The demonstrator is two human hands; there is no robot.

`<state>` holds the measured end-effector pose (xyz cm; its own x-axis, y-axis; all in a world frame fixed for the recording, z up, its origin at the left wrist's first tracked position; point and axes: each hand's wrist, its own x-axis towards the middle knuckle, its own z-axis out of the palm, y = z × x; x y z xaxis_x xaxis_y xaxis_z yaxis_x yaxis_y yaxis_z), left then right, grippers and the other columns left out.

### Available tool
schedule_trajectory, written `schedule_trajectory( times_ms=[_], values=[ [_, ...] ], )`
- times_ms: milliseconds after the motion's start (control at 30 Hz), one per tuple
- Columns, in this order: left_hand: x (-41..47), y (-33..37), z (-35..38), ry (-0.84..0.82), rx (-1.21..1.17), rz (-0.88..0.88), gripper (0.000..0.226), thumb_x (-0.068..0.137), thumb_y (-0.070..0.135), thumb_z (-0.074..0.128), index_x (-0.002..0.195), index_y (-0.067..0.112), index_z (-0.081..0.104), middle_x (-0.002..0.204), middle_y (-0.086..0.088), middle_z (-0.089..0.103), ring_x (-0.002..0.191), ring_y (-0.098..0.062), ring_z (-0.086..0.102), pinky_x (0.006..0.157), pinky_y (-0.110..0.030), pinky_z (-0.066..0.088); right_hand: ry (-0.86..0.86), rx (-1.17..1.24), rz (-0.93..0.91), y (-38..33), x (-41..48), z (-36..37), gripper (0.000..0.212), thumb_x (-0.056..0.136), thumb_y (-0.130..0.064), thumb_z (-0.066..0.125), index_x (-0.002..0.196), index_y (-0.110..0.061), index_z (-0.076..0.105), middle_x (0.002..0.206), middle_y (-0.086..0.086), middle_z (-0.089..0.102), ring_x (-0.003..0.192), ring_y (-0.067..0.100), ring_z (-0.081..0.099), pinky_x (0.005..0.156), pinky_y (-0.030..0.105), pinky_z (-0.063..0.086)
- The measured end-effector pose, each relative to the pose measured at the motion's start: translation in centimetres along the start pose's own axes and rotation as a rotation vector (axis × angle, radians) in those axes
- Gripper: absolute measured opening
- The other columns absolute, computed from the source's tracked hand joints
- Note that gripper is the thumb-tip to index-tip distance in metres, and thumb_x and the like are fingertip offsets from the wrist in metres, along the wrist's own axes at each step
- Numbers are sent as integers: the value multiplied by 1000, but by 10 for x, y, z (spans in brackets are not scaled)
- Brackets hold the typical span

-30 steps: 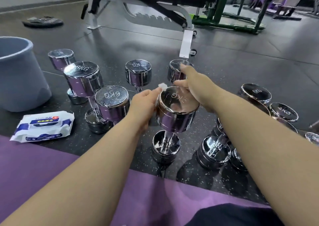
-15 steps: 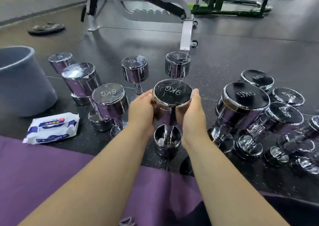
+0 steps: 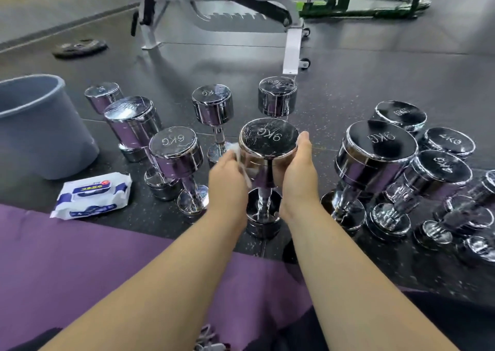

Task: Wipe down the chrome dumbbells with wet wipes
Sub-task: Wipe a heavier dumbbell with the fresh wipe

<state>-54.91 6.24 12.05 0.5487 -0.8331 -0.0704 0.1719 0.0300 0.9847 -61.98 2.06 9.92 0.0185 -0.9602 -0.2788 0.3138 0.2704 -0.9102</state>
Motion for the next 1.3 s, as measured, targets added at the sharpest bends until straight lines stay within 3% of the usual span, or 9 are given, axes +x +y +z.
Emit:
schedule_trajectory(
  times_ms=[100,233,300,633,767,867,1000,1200,1300],
  values=[
    [-13,2,2,63,29,100,25,71,-20,34,80,-7,53,64,-3,54,55,-13,48,54,-16,40,-10,-6,17,-3,-6,-3,81,71,-81,36,128,-28,59,119,4,69,109,29,65,77,37,54],
    [-15,-2,-3,222,103,112,21,90,2,59,91,24,60,83,-1,63,74,-13,58,60,-15,42,2,-9,1,-3,-18,-5,85,66,-80,38,133,-29,54,129,4,63,121,29,58,99,48,48],
    [-17,-4,-8,272,156,96,13,88,8,66,90,21,63,81,5,64,77,-15,58,64,-19,45,15,-3,-13,-6,-24,-10,76,73,-76,39,133,-30,53,127,-2,64,120,22,58,104,49,45],
    [-23,-3,-7,174,154,182,16,89,8,66,79,20,62,71,8,64,58,-1,58,58,-18,47,12,-26,-7,3,-31,-13,63,84,-64,37,137,-32,48,130,-6,60,122,18,55,108,47,40],
    [-29,-19,-12,136,321,116,16,85,21,69,70,23,63,65,7,63,65,-15,54,62,-30,42,99,36,39,2,-33,-17,58,83,-62,41,129,-29,49,130,0,58,119,23,56,105,49,43],
    [-28,-16,-10,129,271,178,11,82,28,74,74,26,68,68,8,68,66,-13,60,65,-30,49,179,84,126,-2,-41,-27,47,88,-54,46,122,-22,50,118,6,57,107,24,58,90,42,49],
    [-33,-22,-3,75,352,141,15,80,28,76,72,22,66,68,8,66,67,-14,58,67,-32,48,86,233,162,-6,-49,-28,37,86,-26,58,116,-4,52,85,11,59,57,16,54,50,26,45],
    [-32,-7,-2,-110,83,106,20,82,8,72,72,24,78,76,-7,75,72,-19,65,75,-38,55,5,219,-22,-21,-52,-24,13,85,3,67,84,-9,61,71,8,63,60,15,57,50,21,47],
    [-35,0,-8,46,124,162,22,85,1,66,78,21,73,75,1,72,71,-13,63,75,-32,54,138,235,-25,-20,-37,-31,15,88,3,65,82,-11,66,82,11,71,66,17,65,48,19,49]
  ],
)
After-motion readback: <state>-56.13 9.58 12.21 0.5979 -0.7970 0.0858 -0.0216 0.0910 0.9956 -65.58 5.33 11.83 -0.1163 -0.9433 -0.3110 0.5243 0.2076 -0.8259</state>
